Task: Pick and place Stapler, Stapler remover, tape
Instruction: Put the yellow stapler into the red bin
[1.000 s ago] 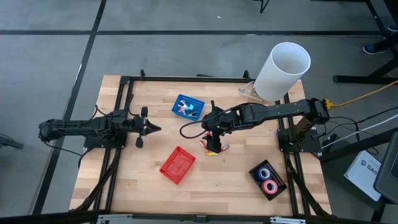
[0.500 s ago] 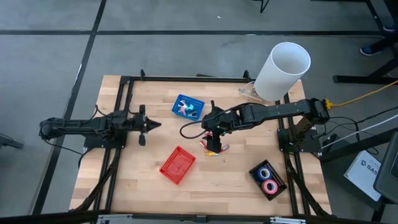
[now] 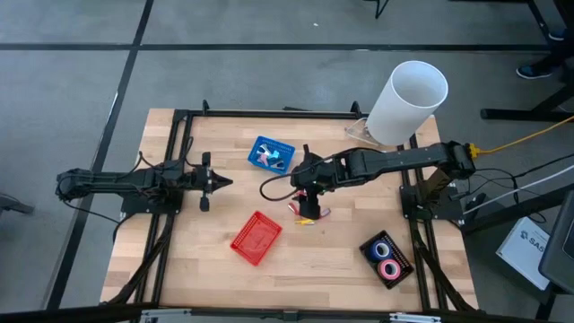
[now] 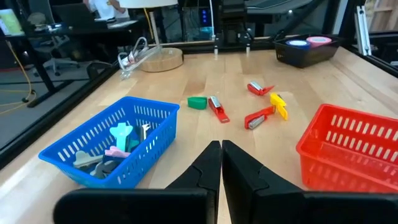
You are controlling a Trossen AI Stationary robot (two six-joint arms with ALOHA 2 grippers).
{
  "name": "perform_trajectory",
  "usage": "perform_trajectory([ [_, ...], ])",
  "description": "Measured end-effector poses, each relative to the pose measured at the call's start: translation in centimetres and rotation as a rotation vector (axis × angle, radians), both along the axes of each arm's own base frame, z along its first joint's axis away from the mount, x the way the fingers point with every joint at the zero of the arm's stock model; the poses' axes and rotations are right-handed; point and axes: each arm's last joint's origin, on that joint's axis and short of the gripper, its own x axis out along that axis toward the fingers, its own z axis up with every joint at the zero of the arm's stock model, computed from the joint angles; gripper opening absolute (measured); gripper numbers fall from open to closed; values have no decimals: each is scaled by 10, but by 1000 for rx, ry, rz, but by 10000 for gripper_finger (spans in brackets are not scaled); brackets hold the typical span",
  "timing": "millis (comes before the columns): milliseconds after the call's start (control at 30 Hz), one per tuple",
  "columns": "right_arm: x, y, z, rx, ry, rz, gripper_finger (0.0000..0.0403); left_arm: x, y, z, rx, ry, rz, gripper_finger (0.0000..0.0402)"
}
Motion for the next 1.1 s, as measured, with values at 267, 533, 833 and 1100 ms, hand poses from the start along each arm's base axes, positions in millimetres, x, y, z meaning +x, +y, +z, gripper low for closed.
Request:
perform_trajectory([
  [267, 0, 0, 0, -17, 1, 23, 227, 0, 0, 0, 1, 0, 0, 11],
  [533, 0, 0, 0, -16, 0, 21, 227, 0, 0, 0, 1, 0, 0, 10],
  [833, 4, 1, 4, -7, -57, 17, 227, 0, 0, 0, 1, 0, 0, 8],
  [1100, 4, 16, 5, 17, -73, 76, 227, 0, 0, 0, 1, 0, 0, 12],
])
